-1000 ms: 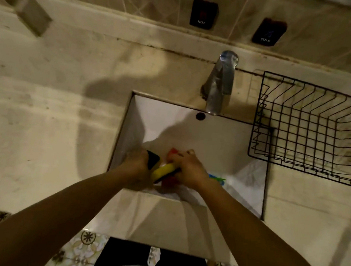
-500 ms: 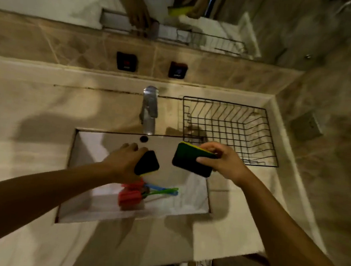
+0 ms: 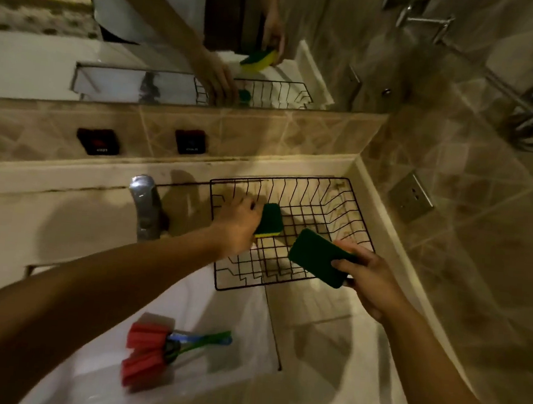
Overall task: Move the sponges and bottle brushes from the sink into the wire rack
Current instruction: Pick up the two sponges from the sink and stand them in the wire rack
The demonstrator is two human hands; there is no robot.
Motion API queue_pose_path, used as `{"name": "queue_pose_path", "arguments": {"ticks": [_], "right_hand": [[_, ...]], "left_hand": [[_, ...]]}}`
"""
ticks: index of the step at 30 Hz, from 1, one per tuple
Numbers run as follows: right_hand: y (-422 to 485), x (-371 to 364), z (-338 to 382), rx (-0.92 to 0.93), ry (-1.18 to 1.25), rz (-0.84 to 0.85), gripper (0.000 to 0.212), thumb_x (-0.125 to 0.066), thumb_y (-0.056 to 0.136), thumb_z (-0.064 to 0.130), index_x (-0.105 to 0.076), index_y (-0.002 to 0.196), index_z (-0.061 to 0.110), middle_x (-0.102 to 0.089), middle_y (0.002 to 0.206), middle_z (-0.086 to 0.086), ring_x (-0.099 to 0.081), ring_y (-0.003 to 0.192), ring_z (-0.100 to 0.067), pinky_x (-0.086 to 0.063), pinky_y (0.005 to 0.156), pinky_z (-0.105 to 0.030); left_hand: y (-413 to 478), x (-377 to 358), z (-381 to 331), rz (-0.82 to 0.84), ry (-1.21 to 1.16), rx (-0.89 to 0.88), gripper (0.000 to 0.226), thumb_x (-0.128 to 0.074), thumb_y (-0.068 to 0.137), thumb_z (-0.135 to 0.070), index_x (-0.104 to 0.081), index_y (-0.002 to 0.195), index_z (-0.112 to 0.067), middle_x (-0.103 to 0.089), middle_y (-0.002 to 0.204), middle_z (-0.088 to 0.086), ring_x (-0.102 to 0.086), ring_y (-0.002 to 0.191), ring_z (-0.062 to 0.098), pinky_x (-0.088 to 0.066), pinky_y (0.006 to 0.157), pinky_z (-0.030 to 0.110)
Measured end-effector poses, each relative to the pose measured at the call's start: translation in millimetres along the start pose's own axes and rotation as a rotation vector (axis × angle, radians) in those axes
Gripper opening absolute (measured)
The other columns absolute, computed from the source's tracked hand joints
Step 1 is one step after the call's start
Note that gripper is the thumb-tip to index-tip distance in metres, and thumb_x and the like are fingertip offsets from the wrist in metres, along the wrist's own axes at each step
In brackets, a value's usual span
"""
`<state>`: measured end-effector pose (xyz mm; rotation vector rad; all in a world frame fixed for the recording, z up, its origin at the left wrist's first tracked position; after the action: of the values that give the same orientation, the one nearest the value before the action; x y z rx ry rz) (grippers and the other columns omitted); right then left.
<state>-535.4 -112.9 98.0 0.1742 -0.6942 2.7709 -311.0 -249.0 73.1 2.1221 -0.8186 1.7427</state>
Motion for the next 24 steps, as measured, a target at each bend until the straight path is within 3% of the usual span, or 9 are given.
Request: {"name": "queue_pose_path", "arguments": {"ticks": [6,13,18,22,24], "right_hand": [[28.9,7.5,-22.1,-0.061,0.117,-0.012,0.029,-0.068,0.083,-0.004,-0.063,0.105,0.014,-0.072,0.110,-0.013,-0.069,0.102,-0.030,-0.057,0.073,-0.036],[47.0,2.8,-27.2,-0.081,0.083,0.059,0.033,-0.065,0.085,-0.002,-0.062,0.116,0.005,-0.069,0.116,-0.016,-0.067,0.107,-0.032,-0.057,0.089,-0.049],[64.3,-16.3,-7.5,-0.059,0.011,0.092,0.027,-0.066,0.085,0.001,-0.067,0.111,0.011,-0.069,0.113,-0.012,-0.067,0.104,-0.028,-0.059,0.085,-0.041],[96.5,-45.9,7.2,-0.050,-0.065,0.137,0.033,-0.071,0.084,0.006,-0.065,0.116,0.011,-0.067,0.118,-0.011,-0.065,0.107,-0.030,-0.056,0.093,-0.047],[119.2,-62.3,12.9,-0.056,-0.078,0.154,0.039,-0.072,0.083,0.008,-0.060,0.121,0.007,-0.065,0.120,-0.012,-0.065,0.108,-0.031,-0.057,0.090,-0.044]], "left_hand": [[42.3,-37.1,5.1,0.073,0.070,0.011,0.083,-0.077,0.075,-0.020,-0.031,0.143,-0.007,-0.037,0.140,0.021,-0.038,0.126,0.039,-0.045,0.102,0.051],[48.1,-44.8,29.7,0.124,0.205,0.131,0.067,-0.073,0.077,-0.041,-0.048,0.129,-0.007,-0.041,0.129,0.019,-0.036,0.119,0.041,-0.040,0.103,0.054],[43.6,-38.5,29.5,0.084,0.232,0.105,0.057,-0.070,0.083,-0.017,-0.043,0.132,-0.008,-0.048,0.131,0.017,-0.045,0.120,0.037,-0.037,0.107,0.051],[28.2,-36.1,34.3,0.079,0.132,0.115,0.038,-0.065,0.087,-0.016,-0.055,0.123,-0.013,-0.059,0.122,0.010,-0.052,0.114,0.029,-0.045,0.100,0.042],[15.4,-32.0,33.6,0.034,0.158,0.111,0.032,-0.065,0.084,-0.017,-0.061,0.116,-0.016,-0.063,0.117,0.007,-0.051,0.115,0.028,-0.039,0.100,0.044]]}}
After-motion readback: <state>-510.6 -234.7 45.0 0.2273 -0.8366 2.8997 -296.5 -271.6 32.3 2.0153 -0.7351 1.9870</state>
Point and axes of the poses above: each hand's wrist, its own y-axis towards the middle knuckle, its own x-axis out of the back of the hand, z = x × y, the point moved 5 cm from there along y, towards the middle knuckle
